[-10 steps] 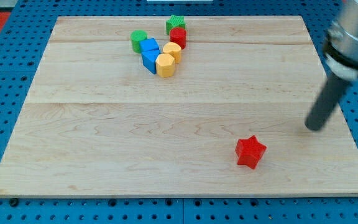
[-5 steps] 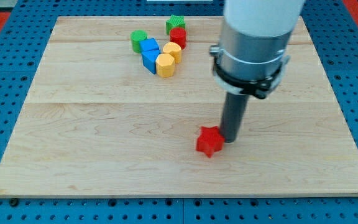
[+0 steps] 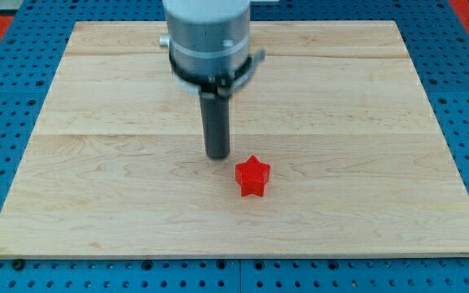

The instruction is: Move the red star into the yellow hexagon

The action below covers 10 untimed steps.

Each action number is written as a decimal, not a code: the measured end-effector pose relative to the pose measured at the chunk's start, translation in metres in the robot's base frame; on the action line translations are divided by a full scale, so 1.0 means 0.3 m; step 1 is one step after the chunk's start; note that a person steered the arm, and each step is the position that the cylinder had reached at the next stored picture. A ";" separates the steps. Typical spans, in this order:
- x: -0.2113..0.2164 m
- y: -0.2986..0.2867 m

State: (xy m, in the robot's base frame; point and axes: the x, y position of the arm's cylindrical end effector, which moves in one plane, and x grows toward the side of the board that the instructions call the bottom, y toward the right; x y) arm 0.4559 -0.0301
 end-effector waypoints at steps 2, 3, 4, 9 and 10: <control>0.248 0.032; 0.302 -0.095; 0.432 0.069; 0.012 0.051; -0.195 -0.027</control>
